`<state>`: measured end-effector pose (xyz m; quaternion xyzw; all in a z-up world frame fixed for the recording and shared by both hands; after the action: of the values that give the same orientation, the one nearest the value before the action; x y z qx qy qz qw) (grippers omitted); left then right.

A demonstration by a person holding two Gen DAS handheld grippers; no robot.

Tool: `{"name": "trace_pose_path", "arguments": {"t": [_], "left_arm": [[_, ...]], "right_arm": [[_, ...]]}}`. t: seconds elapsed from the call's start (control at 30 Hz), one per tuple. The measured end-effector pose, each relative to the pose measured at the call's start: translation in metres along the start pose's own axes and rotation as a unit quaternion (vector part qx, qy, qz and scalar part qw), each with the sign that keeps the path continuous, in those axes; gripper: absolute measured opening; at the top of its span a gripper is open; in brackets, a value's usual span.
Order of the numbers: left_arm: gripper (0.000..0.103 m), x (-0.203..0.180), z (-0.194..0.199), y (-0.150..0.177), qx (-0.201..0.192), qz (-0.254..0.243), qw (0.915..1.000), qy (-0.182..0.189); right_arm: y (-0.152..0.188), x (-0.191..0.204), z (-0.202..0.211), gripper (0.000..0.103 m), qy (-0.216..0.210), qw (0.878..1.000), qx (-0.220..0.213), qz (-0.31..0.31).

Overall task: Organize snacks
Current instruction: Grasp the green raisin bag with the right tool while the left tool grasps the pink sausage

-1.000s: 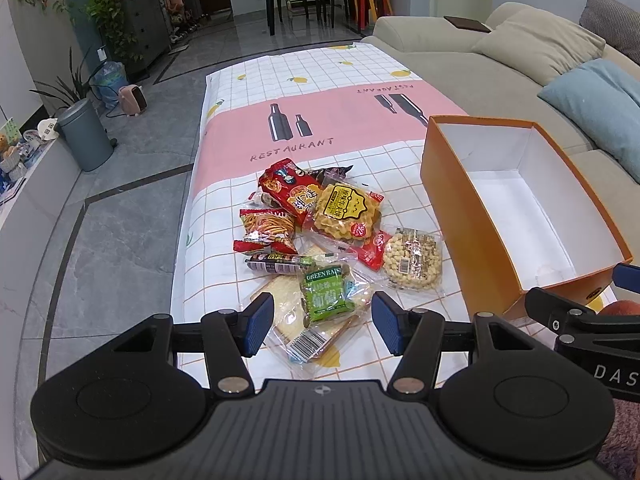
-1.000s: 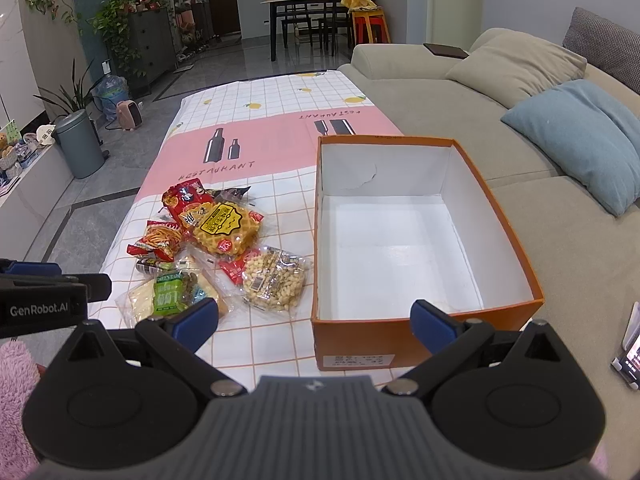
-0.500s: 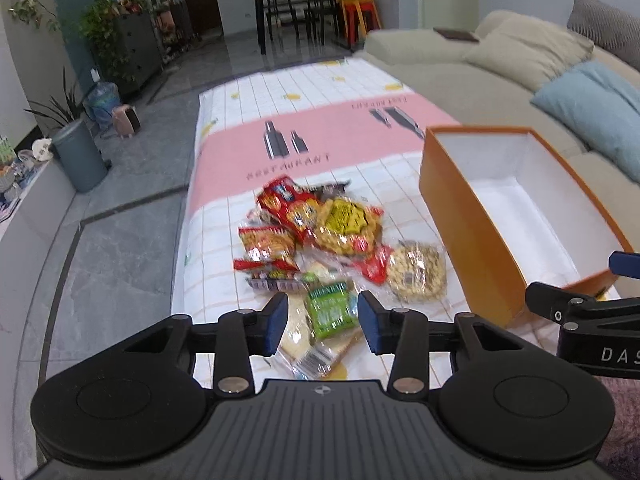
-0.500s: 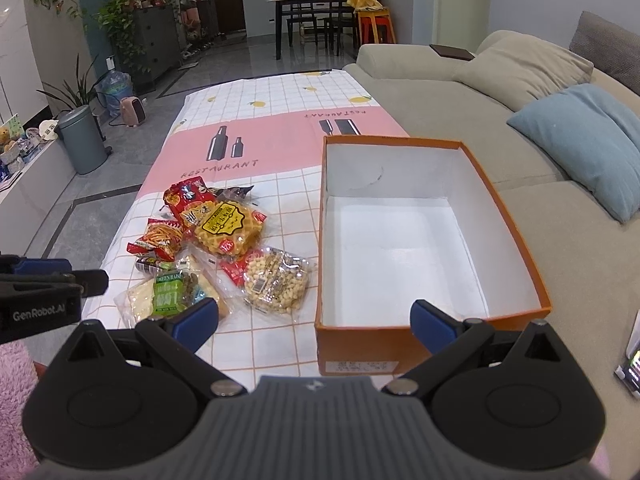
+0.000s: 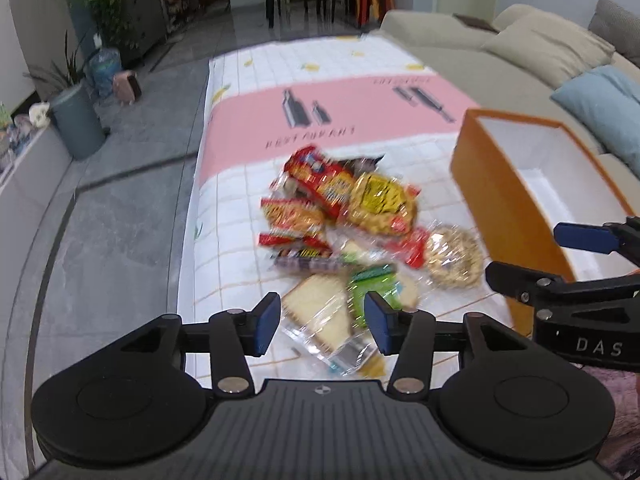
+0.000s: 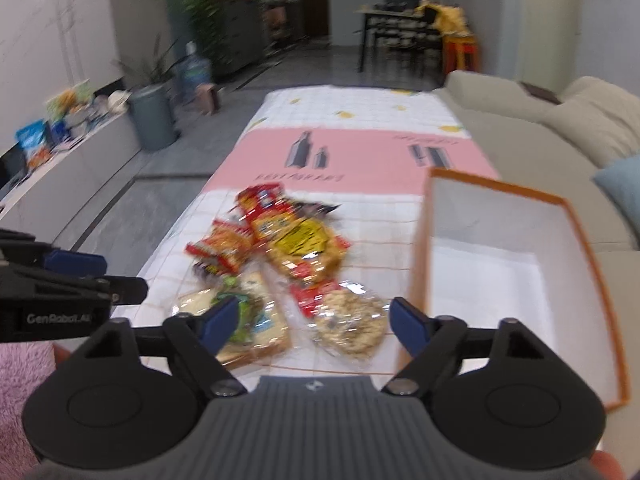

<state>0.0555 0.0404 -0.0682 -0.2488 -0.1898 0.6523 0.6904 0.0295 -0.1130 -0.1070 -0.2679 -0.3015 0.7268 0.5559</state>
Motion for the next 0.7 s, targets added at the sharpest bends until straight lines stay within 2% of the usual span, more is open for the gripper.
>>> {"name": "trace_pose_path", "arguments": {"t": [0.1, 0.17, 0.2, 0.3, 0.4, 0.6, 0.63, 0.7], "left_arm": [[0.057, 0.01, -0.013, 0.003, 0.018, 0.0, 0.9998, 0.005], [0.053, 0.015, -0.019, 0.003, 0.022, -0.01, 0.9996, 0.013], [0.053, 0.018, -0.023, 0.004, 0.025, -0.017, 0.9995, 0.011], [0.054, 0.029, -0.036, 0.003, 0.047, -0.026, 0.9985, 0.009], [0.057, 0.041, -0.049, 0.001, 0.072, -0.017, 0.997, 0.024], [0.06, 0.047, -0.069, -0.002, 0.09, -0.029, 0.9944, 0.048], [0.06, 0.047, -0.073, -0.002, 0.091, -0.034, 0.994, 0.049], [0.06, 0.047, -0.078, -0.003, 0.093, -0.042, 0.993, 0.058]], "right_arm": [[-0.002, 0.012, -0.023, 0.08, -0.034, 0.999, 0.018, -0.005], [-0.004, 0.021, -0.039, 0.079, -0.053, 0.998, 0.03, -0.008], [-0.005, 0.025, -0.047, 0.075, -0.06, 0.998, 0.035, -0.011], [-0.006, 0.035, -0.073, 0.073, -0.072, 0.995, 0.061, -0.023], [-0.007, 0.041, -0.098, 0.073, -0.084, 0.992, 0.085, -0.038], [-0.008, 0.047, -0.142, 0.072, -0.083, 0.987, 0.128, -0.059], [-0.008, 0.049, -0.148, 0.069, -0.083, 0.986, 0.134, -0.058], [-0.007, 0.051, -0.158, 0.055, -0.084, 0.984, 0.148, -0.057]]}}
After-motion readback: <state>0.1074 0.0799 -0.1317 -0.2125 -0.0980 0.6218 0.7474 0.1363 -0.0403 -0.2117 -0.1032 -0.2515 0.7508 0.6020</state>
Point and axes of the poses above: each gripper's, at about its wrist camera, not at the fingertips, and z roughly against the way its jaws point, x to its left, y to its underside, the point moved 4 cm from there along -z, roughly the way its jaws point, and after that the axes turned 10 degrees about z, right-handed, at the moved point
